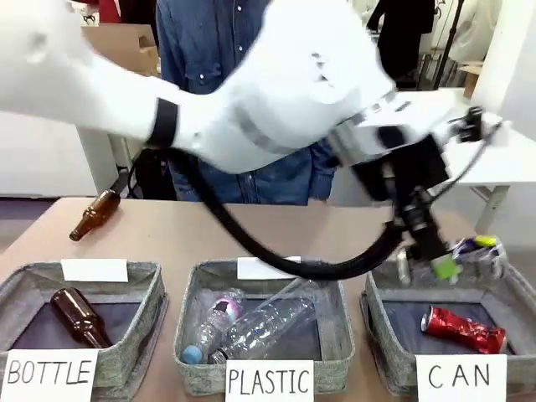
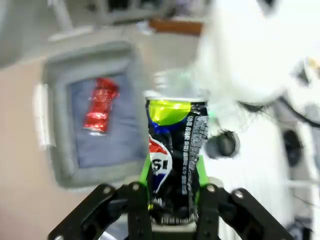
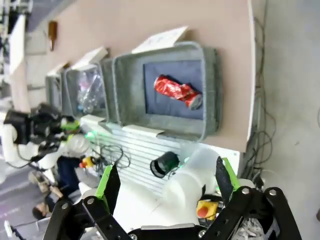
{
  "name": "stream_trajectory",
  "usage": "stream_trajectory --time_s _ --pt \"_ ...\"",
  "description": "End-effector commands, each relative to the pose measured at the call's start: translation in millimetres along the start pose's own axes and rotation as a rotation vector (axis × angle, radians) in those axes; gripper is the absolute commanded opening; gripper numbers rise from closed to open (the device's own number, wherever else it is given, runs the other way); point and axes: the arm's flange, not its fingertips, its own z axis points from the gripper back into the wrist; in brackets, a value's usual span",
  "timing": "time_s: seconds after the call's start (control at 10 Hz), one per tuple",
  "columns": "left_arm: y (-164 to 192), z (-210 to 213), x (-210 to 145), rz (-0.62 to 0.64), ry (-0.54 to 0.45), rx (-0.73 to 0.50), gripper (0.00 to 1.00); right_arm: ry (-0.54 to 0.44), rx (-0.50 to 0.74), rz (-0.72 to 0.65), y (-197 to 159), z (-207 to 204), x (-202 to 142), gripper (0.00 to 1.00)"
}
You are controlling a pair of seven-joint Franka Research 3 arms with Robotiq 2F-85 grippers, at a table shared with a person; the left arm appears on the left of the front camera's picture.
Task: Sort the can waste into the basket.
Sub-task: Pick up the can waste from the table and place it in the right Fabric basket.
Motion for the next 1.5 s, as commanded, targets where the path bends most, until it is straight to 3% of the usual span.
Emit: stream_trajectory --time_s 0.0,0.1,0.2,0.3,0.4,0.8,0.9,1.1,1.4 --pt "50 -28 34 0.126 0.125 0.183 0.37 0.029 0.014 0.006 11 -1 8 1.0" --pt "69 -37 30 0.172 0.187 0.156 0.37 0.029 0.014 0.006 11 -1 8 1.0" --pt "24 -16 9 0.039 0.025 0.105 0.37 0.029 0.014 0.006 11 -1 8 1.0" --pt "24 -16 9 0.039 0.025 0.105 0.37 0.029 0.014 0.006 11 -1 8 1.0" --pt "59 -36 4 0.093 0.089 0.169 0.37 0.029 0.014 0.006 11 -1 8 1.0" --pt "64 -57 11 0.092 0.021 0.188 0.37 0.029 0.014 0.006 11 -1 8 1.0" --pt "64 -59 12 0.085 0.0 0.179 0.9 0.029 0.014 0.006 11 -1 8 1.0" --pt "63 -59 12 0.08 0.015 0.18 1.0 0.029 0.014 0.006 11 -1 8 1.0" --pt "59 -52 9 0.089 -0.01 0.183 1.0 0.029 0.014 0.006 11 -1 8 1.0"
